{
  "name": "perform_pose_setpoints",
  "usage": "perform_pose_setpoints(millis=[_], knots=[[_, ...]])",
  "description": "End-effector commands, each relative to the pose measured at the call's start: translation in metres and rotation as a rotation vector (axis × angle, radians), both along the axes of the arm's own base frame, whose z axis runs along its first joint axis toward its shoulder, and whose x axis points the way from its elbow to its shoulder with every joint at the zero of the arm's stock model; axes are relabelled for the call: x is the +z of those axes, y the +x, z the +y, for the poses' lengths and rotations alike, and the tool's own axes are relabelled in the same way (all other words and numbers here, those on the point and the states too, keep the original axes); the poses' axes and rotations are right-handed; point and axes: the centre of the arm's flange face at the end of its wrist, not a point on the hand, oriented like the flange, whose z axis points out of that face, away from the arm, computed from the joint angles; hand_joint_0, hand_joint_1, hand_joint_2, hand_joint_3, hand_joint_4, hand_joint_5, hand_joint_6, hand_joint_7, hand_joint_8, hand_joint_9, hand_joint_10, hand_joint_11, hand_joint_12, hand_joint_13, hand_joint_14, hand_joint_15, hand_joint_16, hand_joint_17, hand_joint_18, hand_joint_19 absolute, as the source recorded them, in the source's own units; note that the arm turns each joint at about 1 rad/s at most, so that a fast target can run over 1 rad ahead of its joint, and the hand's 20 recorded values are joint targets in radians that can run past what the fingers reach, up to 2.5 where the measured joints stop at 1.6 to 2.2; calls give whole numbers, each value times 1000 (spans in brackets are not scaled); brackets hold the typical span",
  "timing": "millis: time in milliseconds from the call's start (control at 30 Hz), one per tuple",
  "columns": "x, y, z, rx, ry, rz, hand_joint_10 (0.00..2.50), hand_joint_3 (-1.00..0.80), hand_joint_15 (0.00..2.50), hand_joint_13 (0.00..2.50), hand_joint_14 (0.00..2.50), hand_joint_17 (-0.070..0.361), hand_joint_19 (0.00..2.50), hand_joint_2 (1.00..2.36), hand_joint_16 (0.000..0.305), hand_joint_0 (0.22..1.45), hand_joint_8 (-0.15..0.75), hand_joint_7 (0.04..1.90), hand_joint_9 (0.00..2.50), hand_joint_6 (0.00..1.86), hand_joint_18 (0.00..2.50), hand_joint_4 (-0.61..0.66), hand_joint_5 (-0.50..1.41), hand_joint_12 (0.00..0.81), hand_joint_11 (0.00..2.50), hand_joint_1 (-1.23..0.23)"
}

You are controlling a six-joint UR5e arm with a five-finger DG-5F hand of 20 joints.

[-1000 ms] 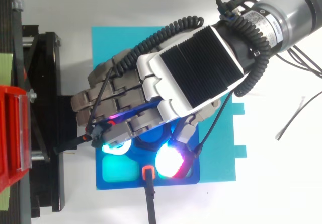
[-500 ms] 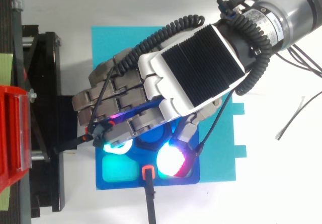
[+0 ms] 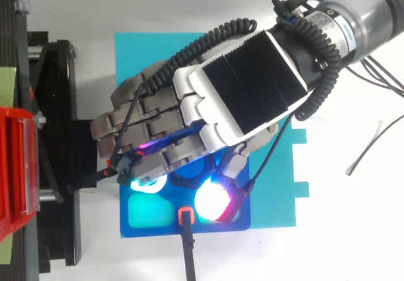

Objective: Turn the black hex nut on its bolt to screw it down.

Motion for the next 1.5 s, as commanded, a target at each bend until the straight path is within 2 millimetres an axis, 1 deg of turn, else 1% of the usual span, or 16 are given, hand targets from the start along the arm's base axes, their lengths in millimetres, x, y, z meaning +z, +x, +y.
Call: perform_pose_setpoints(millis=[0,133,200,233,267,433,667,733,933,1067,1100,1200,1300,1367,1433,1467], knots=[[0,0,1,1,0,-1,9,-278,145,510,7,115,536,1018,51,544,227,1350,534,502,426,141,-65,321,204,-672],[0,0,0,0,0,-1,9,-290,143,513,7,114,545,1016,51,549,226,1359,536,502,428,140,-65,319,210,-673],[0,0,0,0,0,-1,9,-428,136,524,7,119,531,1006,53,508,235,1324,543,502,445,162,-67,332,208,-653],[0,0,0,0,0,-1,9,-428,136,524,7,119,531,1006,53,508,235,1324,543,502,445,162,-67,332,208,-653],[1,0,0,0,0,-1,8,-500,134,536,6,126,529,1000,56,473,246,1245,552,503,464,184,-80,344,205,-615],[3,1,3,4,0,5,8,-500,126,546,5,135,528,1000,60,437,261,1155,560,503,488,223,-97,363,212,-567],[32,7,2,26,-21,12,10,-500,118,553,5,148,516,1000,66,399,278,1020,561,503,507,266,-127,385,196,-494],[46,8,3,28,-55,34,10,-500,126,551,5,149,516,1000,66,395,280,1001,560,503,509,269,-130,385,207,-488],[65,5,1,17,-118,76,7,-500,121,547,5,150,515,1000,67,393,281,965,557,503,511,271,-139,388,198,-480],[74,-7,-2,7,-182,110,7,-500,117,545,5,150,516,1000,67,395,281,959,557,503,509,273,-141,385,194,-461],[85,-13,-4,-5,-211,109,8,-500,117,545,6,150,517,1000,67,398,281,959,556,503,507,272,-141,387,193,-457],[92,-20,-7,-19,-231,123,8,-500,122,544,5,148,519,1000,66,404,280,951,556,503,502,273,-141,383,206,-453],[104,-35,-12,-36,-245,173,7,-500,117,544,5,147,520,1000,65,410,277,927,555,503,501,264,-142,382,187,-449],[118,-59,-13,-57,-270,199,7,-500,121,544,5,146,521,1000,65,415,276,907,552,503,503,262,-145,382,187,-452],[123,-69,-14,-69,-273,203,7,-500,123,543,5,145,522,1000,64,421,273,882,550,503,502,254,-147,380,191,-457],[125,-82,-14,-85,-272,215,7,-500,123,543,5,144,522,1000,64,425,270,856,552,503,500,246,-152,378,173,-459]])
